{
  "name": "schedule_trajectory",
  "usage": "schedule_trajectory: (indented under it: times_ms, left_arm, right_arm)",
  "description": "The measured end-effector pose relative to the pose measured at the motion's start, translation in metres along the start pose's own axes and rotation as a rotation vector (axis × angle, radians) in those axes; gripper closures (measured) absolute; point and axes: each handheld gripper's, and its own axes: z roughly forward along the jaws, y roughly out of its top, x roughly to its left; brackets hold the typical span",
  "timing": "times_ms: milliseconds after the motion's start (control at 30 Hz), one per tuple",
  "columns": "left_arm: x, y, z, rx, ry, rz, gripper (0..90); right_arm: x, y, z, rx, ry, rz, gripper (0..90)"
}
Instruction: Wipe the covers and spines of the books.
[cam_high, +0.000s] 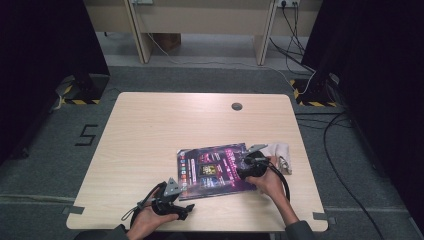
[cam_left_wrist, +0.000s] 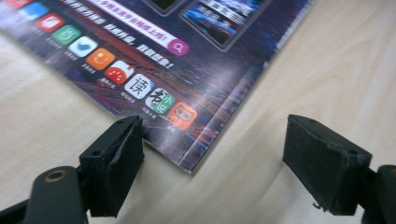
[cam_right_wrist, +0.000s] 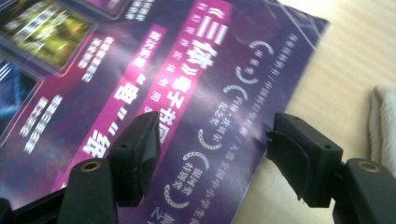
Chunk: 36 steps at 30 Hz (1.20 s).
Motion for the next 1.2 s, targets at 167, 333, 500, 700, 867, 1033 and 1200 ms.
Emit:
schedule_trajectory:
  times_ms: [167, 333, 500, 700, 867, 1033, 1200]
  left_arm:
    - [-0.012, -0.001, 0.000, 0.008, -0.036, 0.027, 19.9]
    - [-0.016, 0.000, 0.002, 0.001, -0.059, 0.031, 20.5]
    - [-0.005, 0.004, -0.002, -0.044, -0.050, -0.011, 23.8]
    - [0.018, 0.014, -0.002, -0.074, 0.030, -0.022, 21.7]
    - [0.042, 0.020, 0.001, -0.088, 0.110, -0.036, 20.5]
    - [0.069, 0.028, 0.010, -0.098, 0.155, -0.052, 20.6]
    - [0.086, 0.034, 0.018, -0.094, 0.176, -0.055, 20.6]
  right_arm:
    - [-0.005, 0.012, 0.009, -0.015, -0.030, 0.018, 33.5]
    - [-0.004, 0.021, 0.016, -0.023, -0.073, 0.005, 34.4]
    - [-0.003, 0.019, 0.014, -0.029, -0.016, 0.024, 34.4]
    - [0.006, 0.008, -0.005, -0.057, 0.009, 0.010, 33.6]
    - [0.016, -0.007, -0.015, -0.070, 0.022, -0.019, 33.6]
    - [0.023, -0.020, -0.020, -0.059, 0.018, -0.038, 33.2]
    - [0.028, -0.027, -0.024, -0.069, 0.018, -0.057, 32.8]
